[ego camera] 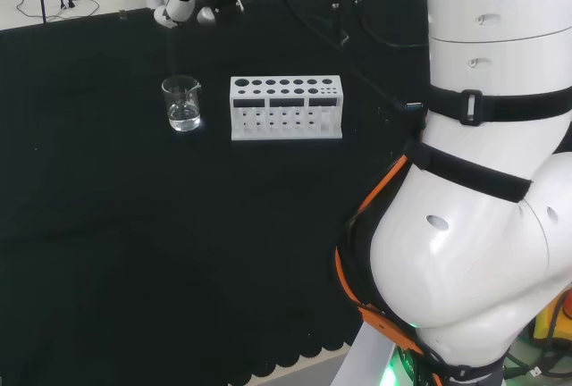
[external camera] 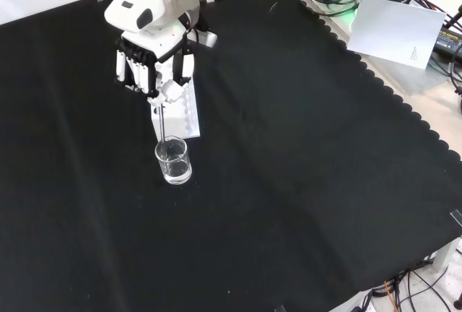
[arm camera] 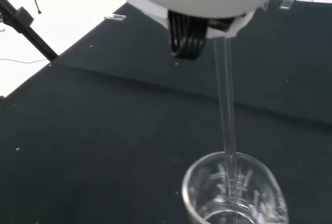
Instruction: Stir in the beaker to the left of the white test tube rack with the glass rod.
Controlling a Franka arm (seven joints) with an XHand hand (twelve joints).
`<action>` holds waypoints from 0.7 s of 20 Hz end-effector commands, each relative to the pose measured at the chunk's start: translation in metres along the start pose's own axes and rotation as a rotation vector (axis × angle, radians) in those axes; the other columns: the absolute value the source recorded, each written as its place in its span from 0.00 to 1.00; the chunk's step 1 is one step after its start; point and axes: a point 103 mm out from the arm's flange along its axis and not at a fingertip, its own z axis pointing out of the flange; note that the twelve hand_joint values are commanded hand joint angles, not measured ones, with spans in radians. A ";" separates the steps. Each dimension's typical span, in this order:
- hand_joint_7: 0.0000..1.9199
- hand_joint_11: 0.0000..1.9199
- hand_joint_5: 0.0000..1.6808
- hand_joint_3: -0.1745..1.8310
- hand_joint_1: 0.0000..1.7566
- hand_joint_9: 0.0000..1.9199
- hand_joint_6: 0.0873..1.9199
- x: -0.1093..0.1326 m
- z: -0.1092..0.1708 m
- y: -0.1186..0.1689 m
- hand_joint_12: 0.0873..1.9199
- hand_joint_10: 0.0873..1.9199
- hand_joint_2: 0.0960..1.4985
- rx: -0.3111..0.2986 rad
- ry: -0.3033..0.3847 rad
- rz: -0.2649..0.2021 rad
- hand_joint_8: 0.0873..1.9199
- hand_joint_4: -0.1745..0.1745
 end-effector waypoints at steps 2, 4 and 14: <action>0.72 0.55 0.75 0.47 0.76 0.85 0.21 -0.027 0.004 -0.030 0.44 0.38 0.35 0.022 -0.009 0.061 0.38 0.00; 0.72 0.55 0.75 0.47 0.76 0.85 0.21 -0.024 0.005 -0.033 0.44 0.38 0.35 0.028 -0.014 0.055 0.38 0.00; 0.72 0.55 0.75 0.47 0.76 0.85 0.21 0.029 0.017 -0.002 0.44 0.38 0.35 0.050 -0.020 0.001 0.38 0.00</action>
